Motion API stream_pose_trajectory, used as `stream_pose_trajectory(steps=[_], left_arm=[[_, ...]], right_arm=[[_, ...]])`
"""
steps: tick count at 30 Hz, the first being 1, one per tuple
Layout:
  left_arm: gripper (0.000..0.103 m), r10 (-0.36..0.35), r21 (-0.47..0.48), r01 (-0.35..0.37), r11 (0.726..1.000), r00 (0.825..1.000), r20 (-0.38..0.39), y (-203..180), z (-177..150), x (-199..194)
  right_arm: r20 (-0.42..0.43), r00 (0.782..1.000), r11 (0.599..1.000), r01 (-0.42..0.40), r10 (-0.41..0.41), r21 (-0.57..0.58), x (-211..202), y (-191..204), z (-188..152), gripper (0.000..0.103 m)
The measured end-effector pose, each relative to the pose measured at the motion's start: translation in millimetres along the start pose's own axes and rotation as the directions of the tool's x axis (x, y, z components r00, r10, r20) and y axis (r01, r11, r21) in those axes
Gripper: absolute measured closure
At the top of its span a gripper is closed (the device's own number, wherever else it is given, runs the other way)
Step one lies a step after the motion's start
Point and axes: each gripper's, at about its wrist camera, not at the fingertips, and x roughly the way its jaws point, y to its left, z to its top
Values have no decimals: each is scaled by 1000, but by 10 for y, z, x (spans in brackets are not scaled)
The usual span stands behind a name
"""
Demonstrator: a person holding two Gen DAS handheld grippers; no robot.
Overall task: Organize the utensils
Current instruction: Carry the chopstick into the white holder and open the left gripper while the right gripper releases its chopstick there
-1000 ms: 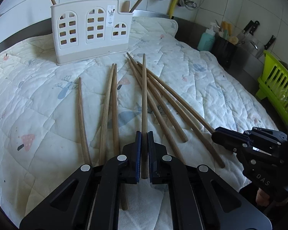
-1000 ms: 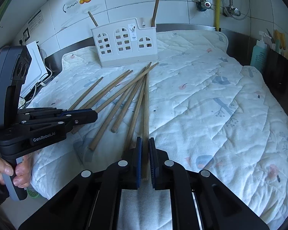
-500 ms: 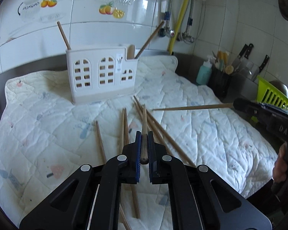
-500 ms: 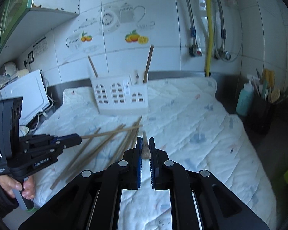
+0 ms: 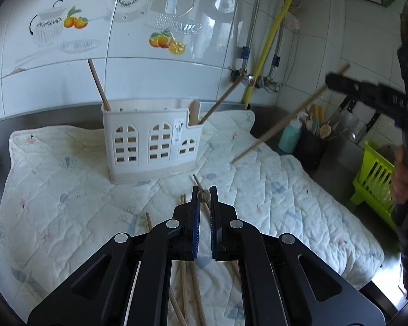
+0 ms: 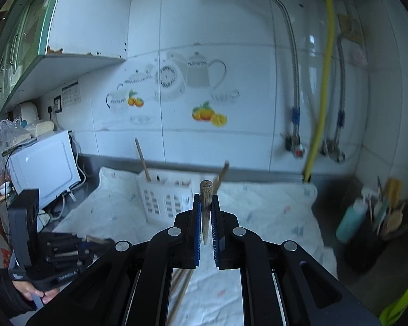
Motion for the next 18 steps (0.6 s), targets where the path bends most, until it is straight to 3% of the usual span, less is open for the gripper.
stream_pose_trajectory(steps=[9,18], left_arm=[[98,6,16,-7,1000,999,38,64,322,-4],[98,10,20,-11,1000,997,75,130,531,-76]], right_arm=[[16,1000,997,-24,25,-70,501,70,685,96],[-108,994,998,-13,6,-61,1304,88,672,96]])
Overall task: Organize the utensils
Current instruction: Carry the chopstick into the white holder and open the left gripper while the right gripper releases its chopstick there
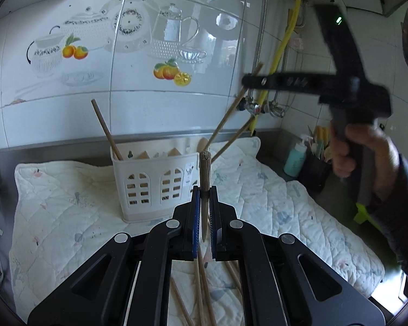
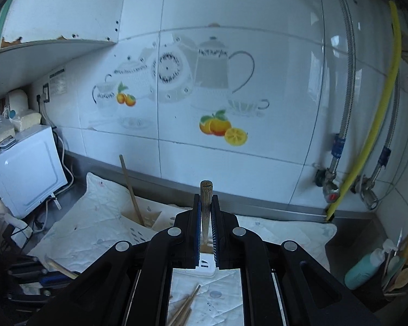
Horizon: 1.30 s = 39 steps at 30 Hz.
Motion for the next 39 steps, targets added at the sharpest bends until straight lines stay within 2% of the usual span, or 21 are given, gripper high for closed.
stream_pose_trajectory(steps=[5,7,10,16,23,27,30,39], left_arm=[[98,9,0,-9,1000,999,51,48,215,-128],[98,18,4,-19,1000,996,83,67,334,-201],[98,35,15,-37,999,990,137,93,540,-314],[98,83,32,-92,995,972,219,157,941,-435],[98,153,26,-167,986,946,287,293,1310,-354],[98,179,18,-190,982,948,262,414,1324,-130],[98,188,-17,-189,982,958,219,551,1264,64],[97,161,-65,-154,986,981,111,750,989,428]], right_arm=[[-37,999,999,-19,20,29,157,-59,-63,92],[-21,1000,1000,3,-3,26,121,-66,-86,80],[2,1000,1000,7,-7,26,14,-76,-131,73],[47,999,1000,8,-8,-3,-286,3,-321,67],[57,998,1000,-6,6,-8,-514,108,-689,67],[41,999,999,-25,24,31,-563,103,-919,67],[20,999,997,-35,34,66,-585,93,-1129,67],[-55,998,993,-7,13,116,-650,130,-1679,67]])
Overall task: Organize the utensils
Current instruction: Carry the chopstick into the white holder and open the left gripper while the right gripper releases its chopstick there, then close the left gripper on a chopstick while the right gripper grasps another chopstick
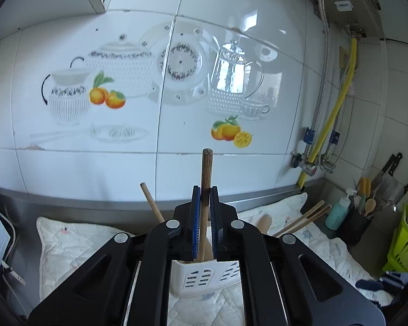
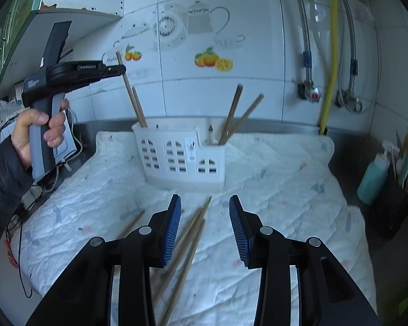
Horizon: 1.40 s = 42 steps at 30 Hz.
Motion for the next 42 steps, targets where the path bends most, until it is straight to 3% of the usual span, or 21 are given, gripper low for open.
stream_pose_trajectory(steps=[3,5,7,13,21,35,42], left_arm=[[95,2,8,-2,1000,1000,-3,-13,-19,-24],[86,-3,13,3,1000,1000,-1,-29,-16,-83],[68,16,22,-17,1000,1000,10,-46,-2,-160],[64,9,43,-10,999,1000,15,-106,-111,-477],[64,6,34,-4,999,999,-52,-143,-672,-862],[64,15,-60,-25,998,988,-156,-62,-1539,-1182],[64,-44,-46,35,998,977,-207,-310,-1771,-1182]], right_arm=[[-36,999,1000,-4,4,18,-22,12,-222,67],[-63,998,1000,-3,5,20,-39,35,-361,67],[-88,996,1000,-1,3,23,-53,62,-498,67],[-150,988,997,-25,34,66,-118,168,-874,67],[-212,976,994,-27,51,110,-47,366,-1258,73],[-210,977,979,13,31,204,140,393,-1350,85],[-209,978,980,39,2,194,167,381,-1346,95]])
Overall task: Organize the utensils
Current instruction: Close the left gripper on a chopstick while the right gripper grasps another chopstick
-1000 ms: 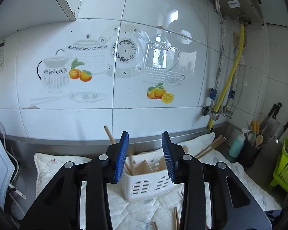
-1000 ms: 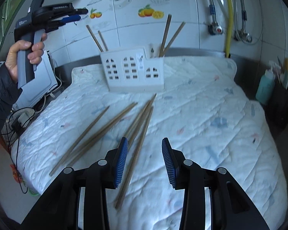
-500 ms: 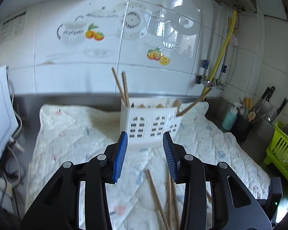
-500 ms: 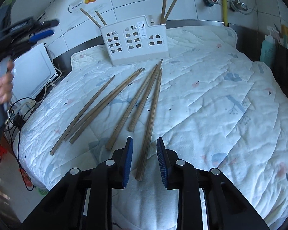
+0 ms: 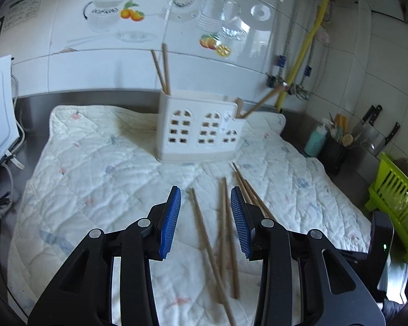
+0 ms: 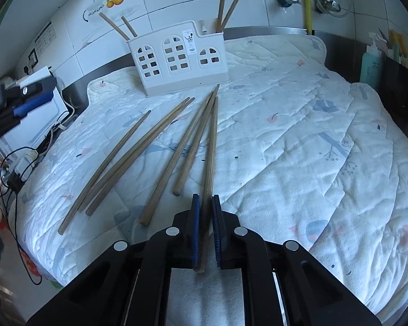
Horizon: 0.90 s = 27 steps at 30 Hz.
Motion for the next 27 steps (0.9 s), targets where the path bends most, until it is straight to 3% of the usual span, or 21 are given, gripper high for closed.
stream_pose_trajectory(steps=[14,23,27], left_arm=[[65,9,36,-3,999,988,-153,-187,-792,-12],[84,24,29,-20,999,984,-175,-199,-1089,65],[85,37,38,-32,999,986,-164,-210,-1103,87]], right_arm=[[40,999,1000,17,-17,-7,-166,-65,8,96],[30,999,1000,12,-12,-8,-175,-35,-28,96],[33,999,1000,12,-12,-5,-183,-37,-30,96]])
